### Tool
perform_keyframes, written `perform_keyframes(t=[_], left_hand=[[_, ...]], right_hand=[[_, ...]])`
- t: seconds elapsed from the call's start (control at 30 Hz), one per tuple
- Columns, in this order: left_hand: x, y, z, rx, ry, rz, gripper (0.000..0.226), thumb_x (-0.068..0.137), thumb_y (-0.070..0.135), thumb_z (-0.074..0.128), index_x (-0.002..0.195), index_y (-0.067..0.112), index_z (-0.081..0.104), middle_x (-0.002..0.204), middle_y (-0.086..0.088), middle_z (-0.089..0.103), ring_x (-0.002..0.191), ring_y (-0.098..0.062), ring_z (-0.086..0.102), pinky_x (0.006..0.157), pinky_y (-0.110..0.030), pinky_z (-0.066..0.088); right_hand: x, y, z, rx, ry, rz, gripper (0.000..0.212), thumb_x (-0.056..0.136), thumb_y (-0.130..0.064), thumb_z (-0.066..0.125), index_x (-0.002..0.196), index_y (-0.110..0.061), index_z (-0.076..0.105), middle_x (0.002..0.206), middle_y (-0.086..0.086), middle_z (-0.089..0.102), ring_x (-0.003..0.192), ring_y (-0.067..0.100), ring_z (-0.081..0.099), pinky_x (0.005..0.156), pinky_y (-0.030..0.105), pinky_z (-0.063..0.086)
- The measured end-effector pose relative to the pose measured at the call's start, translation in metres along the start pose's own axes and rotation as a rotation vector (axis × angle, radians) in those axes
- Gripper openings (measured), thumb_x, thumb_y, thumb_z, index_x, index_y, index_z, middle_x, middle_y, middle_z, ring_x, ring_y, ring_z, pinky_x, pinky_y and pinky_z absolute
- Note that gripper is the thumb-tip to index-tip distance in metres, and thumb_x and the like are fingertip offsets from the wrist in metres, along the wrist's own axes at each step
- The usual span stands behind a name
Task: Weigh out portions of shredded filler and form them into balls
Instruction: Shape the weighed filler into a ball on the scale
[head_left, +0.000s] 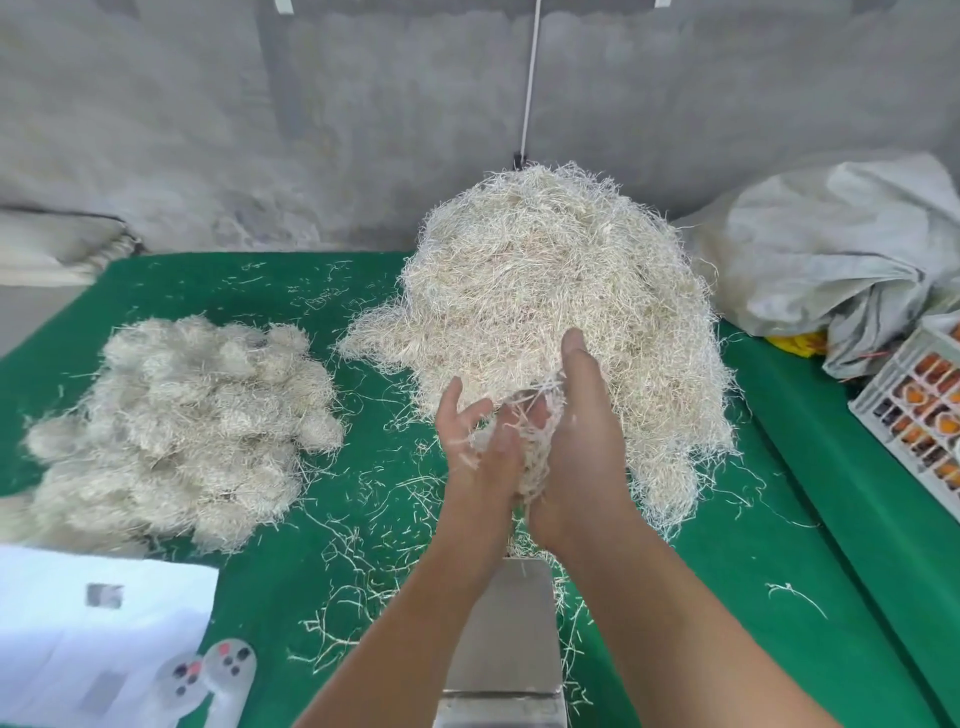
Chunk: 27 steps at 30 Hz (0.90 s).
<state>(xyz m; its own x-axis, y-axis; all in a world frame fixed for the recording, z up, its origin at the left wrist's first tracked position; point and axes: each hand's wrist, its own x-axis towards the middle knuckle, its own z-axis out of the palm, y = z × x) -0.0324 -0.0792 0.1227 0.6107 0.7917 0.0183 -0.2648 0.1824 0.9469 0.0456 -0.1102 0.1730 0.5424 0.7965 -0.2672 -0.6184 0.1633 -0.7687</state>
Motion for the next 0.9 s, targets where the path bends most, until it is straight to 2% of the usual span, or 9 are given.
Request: perform_keyframes(t=[0.07,0.17,0.3,0.4,0.47,0.57,0.7,0.8,0.9], left_hand=[[0.000,0.005,0.001,-0.119,0.011,-0.139,0.087,0.068,0.089,0.064,0.144,0.053,0.047,0.141,0.007,0.061,0.119,-0.009,0.067,0.090,-0.035,0.058],[0.006,0.011,0.001,-0.345,0.030,-0.388,0.066,0.078,0.083,0.063,0.106,0.025,0.080,0.098,-0.006,0.077,0.092,-0.021,0.076,0.074,-0.035,0.059],[0.004,0.015,-0.013,-0.356,0.030,-0.404,0.059,0.084,0.077,0.061,0.099,0.024,0.080,0.091,-0.003,0.074,0.084,-0.019,0.074,0.075,-0.032,0.055],[0.009,0.019,-0.011,-0.247,0.043,-0.327,0.056,0.073,0.075,0.070,0.108,0.032,0.077,0.105,0.000,0.077,0.104,-0.020,0.074,0.090,-0.043,0.053],[0.008,0.016,-0.008,-0.236,0.084,-0.312,0.062,0.077,0.070,0.069,0.120,0.026,0.071,0.115,-0.003,0.075,0.109,-0.023,0.072,0.099,-0.047,0.050],[0.010,0.008,-0.009,-0.455,0.233,-0.348,0.049,0.093,0.061,0.060,0.084,0.014,0.071,0.085,-0.005,0.070,0.077,-0.021,0.071,0.078,-0.036,0.055],[0.024,0.014,-0.009,-0.545,0.277,-0.217,0.046,0.100,0.062,0.051,0.094,0.022,0.074,0.087,-0.008,0.068,0.074,-0.026,0.070,0.077,-0.043,0.058],[0.017,0.010,0.005,-0.181,0.290,0.023,0.029,0.107,0.045,0.044,0.123,0.053,0.066,0.085,-0.003,0.071,0.073,-0.014,0.072,0.062,-0.032,0.060],[0.009,-0.008,0.021,0.047,0.154,0.164,0.039,0.101,0.065,0.041,0.139,0.073,0.033,0.138,0.008,0.052,0.123,-0.006,0.058,0.092,-0.035,0.054]], right_hand=[[0.005,0.006,0.002,-0.124,0.042,-0.014,0.055,0.081,-0.079,0.064,0.106,-0.030,0.067,0.108,0.009,0.074,0.103,0.032,0.073,0.091,0.053,0.060],[0.006,0.028,0.001,-0.501,0.006,-0.257,0.051,0.099,-0.064,0.049,0.095,-0.014,0.062,0.070,-0.001,0.067,0.060,0.013,0.065,0.050,0.028,0.052],[0.010,0.057,-0.019,-0.965,-0.220,-0.797,0.011,0.105,-0.038,0.040,0.109,-0.039,0.050,0.092,-0.022,0.053,0.081,0.001,0.051,0.071,0.029,0.041],[0.021,0.059,-0.038,-1.217,-0.070,-0.814,0.052,0.103,-0.062,0.026,0.150,-0.041,0.028,0.133,-0.024,0.023,0.130,0.005,0.026,0.107,0.037,0.029],[0.017,0.053,-0.042,-1.130,-0.159,-0.577,0.064,0.097,-0.071,0.028,0.155,-0.048,0.015,0.146,-0.023,0.021,0.137,0.005,0.030,0.113,0.043,0.033],[0.001,0.040,-0.034,-0.766,-0.382,-0.166,0.075,0.089,-0.063,0.065,0.145,-0.071,0.016,0.158,-0.013,0.033,0.107,0.007,0.064,0.082,0.028,0.056],[-0.002,0.011,-0.038,-0.097,-0.500,0.224,0.086,0.077,-0.051,0.074,0.154,-0.046,0.036,0.153,-0.001,0.055,0.129,0.021,0.064,0.098,0.041,0.052],[-0.004,0.014,-0.032,-0.364,-0.430,-0.001,0.041,0.100,-0.044,0.060,0.141,-0.042,0.056,0.141,-0.007,0.066,0.127,0.013,0.064,0.107,0.044,0.048],[0.003,0.023,-0.019,-0.425,-0.078,-0.270,0.032,0.105,-0.044,0.056,0.091,-0.027,0.080,0.087,-0.004,0.079,0.080,0.010,0.077,0.069,0.028,0.059]])
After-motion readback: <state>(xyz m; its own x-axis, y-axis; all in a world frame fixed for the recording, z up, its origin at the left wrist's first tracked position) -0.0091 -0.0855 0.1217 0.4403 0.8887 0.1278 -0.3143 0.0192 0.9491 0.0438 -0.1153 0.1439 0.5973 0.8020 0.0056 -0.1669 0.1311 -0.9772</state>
